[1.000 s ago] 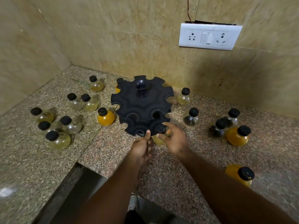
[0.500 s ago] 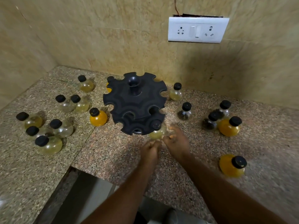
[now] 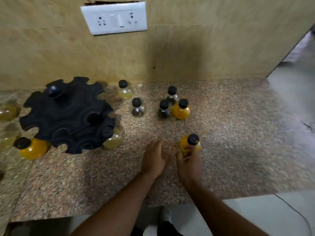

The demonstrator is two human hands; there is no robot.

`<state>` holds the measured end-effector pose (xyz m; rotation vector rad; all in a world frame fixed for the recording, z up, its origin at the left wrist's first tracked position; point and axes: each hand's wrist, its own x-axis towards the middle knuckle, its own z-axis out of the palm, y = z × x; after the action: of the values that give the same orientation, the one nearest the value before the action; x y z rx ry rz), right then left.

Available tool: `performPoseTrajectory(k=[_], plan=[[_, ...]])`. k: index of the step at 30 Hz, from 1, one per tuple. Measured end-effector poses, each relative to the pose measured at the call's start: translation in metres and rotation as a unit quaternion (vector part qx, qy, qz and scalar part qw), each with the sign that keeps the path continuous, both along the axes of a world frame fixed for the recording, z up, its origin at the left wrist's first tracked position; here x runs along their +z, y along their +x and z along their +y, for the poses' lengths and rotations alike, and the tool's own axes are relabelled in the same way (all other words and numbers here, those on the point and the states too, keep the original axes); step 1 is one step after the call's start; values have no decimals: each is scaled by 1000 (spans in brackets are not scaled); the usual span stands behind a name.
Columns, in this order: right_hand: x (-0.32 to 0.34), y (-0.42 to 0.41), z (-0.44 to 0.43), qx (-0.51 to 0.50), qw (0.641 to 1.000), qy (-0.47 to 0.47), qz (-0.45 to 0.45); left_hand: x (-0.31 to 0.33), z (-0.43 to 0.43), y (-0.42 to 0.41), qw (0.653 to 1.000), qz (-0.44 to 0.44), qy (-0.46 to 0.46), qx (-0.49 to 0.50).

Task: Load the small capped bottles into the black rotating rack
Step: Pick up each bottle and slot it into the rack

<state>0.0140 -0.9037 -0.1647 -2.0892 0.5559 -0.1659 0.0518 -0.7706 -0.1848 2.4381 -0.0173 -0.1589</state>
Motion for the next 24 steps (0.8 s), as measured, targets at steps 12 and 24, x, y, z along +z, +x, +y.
performPoseTrajectory(k=[12,24], plan=[[9,22,-40,19,1000,11,0,-3,-23,-2,961,109,214,-134],[22,46,-9,85,994,-50,-37,48,12,44,823,105,-447,335]])
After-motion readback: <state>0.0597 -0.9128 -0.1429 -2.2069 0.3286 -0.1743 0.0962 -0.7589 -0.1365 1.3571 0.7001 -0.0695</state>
